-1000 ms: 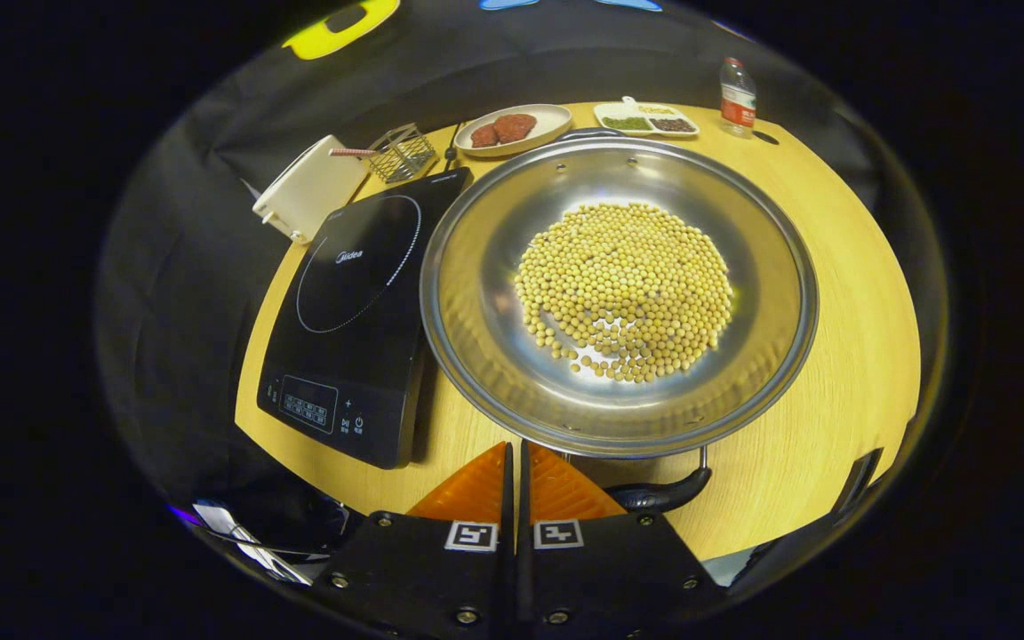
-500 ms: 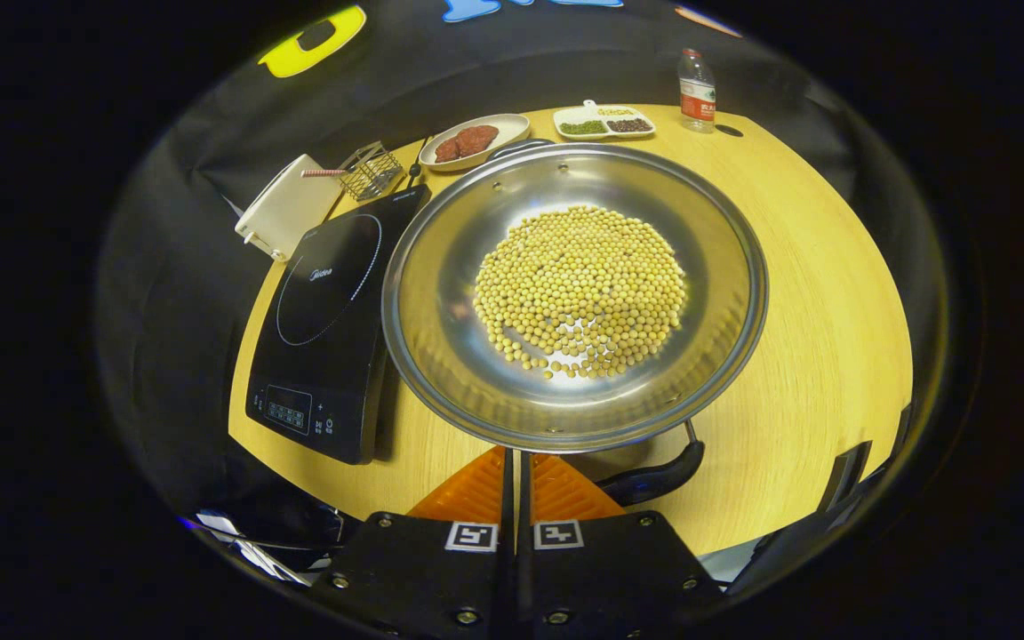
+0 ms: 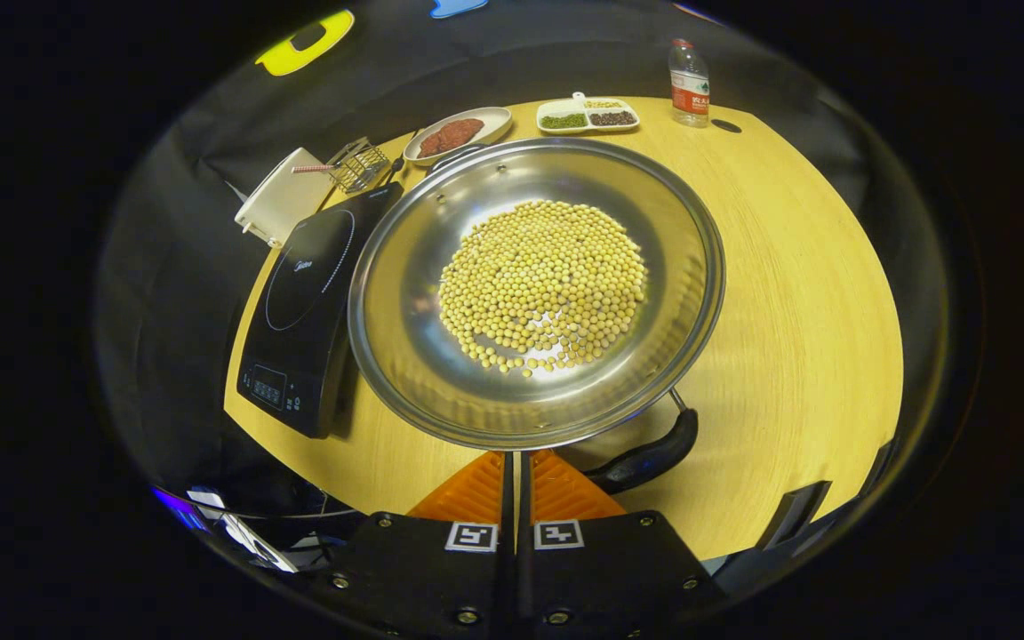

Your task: First push the handle of the pot to place it horizontally, then grasp the pot with both hands and set it on the induction cooktop.

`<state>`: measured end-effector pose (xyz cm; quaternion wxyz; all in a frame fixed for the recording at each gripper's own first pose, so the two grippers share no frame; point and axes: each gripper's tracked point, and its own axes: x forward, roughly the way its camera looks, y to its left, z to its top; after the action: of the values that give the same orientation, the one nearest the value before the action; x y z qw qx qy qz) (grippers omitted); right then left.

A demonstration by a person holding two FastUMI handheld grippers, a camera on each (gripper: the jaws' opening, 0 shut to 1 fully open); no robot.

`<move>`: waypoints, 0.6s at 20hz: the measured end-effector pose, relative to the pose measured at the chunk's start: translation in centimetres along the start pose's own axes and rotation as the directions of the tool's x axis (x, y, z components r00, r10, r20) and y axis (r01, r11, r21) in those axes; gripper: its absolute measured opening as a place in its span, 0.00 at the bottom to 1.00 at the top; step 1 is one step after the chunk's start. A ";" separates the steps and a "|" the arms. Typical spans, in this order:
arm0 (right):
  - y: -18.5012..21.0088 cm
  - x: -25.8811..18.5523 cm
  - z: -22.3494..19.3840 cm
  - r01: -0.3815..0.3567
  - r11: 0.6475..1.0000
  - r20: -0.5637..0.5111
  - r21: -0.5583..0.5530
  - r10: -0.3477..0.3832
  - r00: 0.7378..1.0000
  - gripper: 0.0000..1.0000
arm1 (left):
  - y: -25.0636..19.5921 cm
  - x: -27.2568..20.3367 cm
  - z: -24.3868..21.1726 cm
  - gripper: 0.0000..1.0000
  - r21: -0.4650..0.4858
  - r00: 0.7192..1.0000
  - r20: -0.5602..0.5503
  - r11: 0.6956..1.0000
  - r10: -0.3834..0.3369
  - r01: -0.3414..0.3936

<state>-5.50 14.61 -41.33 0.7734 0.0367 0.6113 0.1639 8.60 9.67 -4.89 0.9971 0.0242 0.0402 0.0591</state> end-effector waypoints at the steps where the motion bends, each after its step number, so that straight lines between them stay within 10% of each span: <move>1: -0.5 -0.1 0.1 0.003 1.000 -0.003 -0.004 -0.003 1.000 0.01 | -0.7 0.2 -0.3 0.96 0.003 1.000 -0.003 1.000 -0.002 0.002; 12: -6.1 -0.5 1.9 0.060 0.998 0.005 0.001 -0.060 0.998 0.01 | -5.9 0.6 -1.1 0.96 0.044 0.998 -0.021 0.997 -0.061 0.062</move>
<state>-2.47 9.00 -41.92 0.7795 0.0192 0.6103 0.1401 9.77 3.96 -6.33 0.9973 0.0445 0.0520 0.0276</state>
